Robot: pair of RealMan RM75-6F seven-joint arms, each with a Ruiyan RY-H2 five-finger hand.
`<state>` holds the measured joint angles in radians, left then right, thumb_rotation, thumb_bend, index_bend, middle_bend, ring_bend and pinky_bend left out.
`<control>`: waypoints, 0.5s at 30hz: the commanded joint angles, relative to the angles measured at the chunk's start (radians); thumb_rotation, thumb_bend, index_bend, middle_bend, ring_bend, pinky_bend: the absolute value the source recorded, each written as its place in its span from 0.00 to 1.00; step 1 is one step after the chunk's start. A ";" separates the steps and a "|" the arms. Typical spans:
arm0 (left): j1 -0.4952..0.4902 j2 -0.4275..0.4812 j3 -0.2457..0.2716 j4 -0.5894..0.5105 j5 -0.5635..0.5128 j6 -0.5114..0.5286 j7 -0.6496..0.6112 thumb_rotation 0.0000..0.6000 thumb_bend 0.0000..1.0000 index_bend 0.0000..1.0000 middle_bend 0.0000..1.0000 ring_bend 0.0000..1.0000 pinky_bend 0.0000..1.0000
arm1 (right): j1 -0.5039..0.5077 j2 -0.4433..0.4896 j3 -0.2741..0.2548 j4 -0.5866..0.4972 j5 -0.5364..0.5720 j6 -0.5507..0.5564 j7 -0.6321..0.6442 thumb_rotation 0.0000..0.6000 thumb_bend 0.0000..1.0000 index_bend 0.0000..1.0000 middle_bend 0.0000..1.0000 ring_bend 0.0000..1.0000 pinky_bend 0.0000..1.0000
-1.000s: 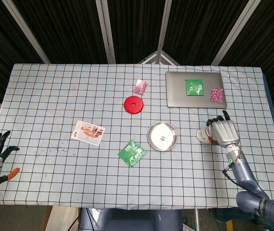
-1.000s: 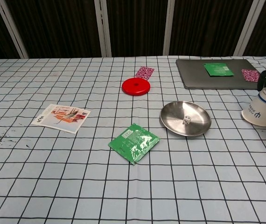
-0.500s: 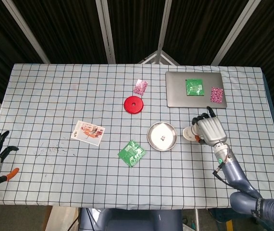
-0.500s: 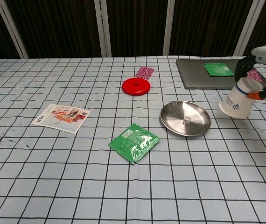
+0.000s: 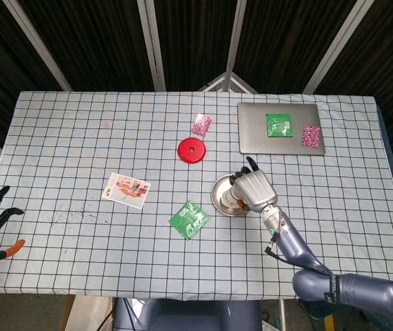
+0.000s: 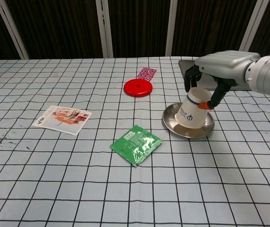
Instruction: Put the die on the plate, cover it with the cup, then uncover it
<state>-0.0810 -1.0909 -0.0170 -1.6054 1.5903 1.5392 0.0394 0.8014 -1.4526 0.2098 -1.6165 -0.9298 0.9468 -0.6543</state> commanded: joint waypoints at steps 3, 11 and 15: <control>0.000 0.005 0.000 0.004 -0.002 -0.001 -0.014 1.00 0.26 0.34 0.00 0.00 0.13 | 0.027 -0.053 -0.015 0.040 0.023 0.016 -0.038 1.00 0.40 0.43 0.49 0.26 0.00; -0.002 0.004 0.002 0.002 -0.001 -0.006 -0.007 1.00 0.26 0.34 0.00 0.00 0.13 | 0.029 -0.085 -0.033 0.102 0.007 0.036 -0.031 1.00 0.40 0.43 0.49 0.26 0.00; -0.005 0.001 0.002 0.001 -0.003 -0.011 0.002 1.00 0.26 0.34 0.00 0.00 0.13 | 0.027 -0.088 -0.035 0.121 -0.007 0.039 -0.009 1.00 0.40 0.43 0.49 0.26 0.00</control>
<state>-0.0852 -1.0896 -0.0152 -1.6039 1.5876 1.5285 0.0407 0.8289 -1.5392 0.1755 -1.4983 -0.9338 0.9845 -0.6664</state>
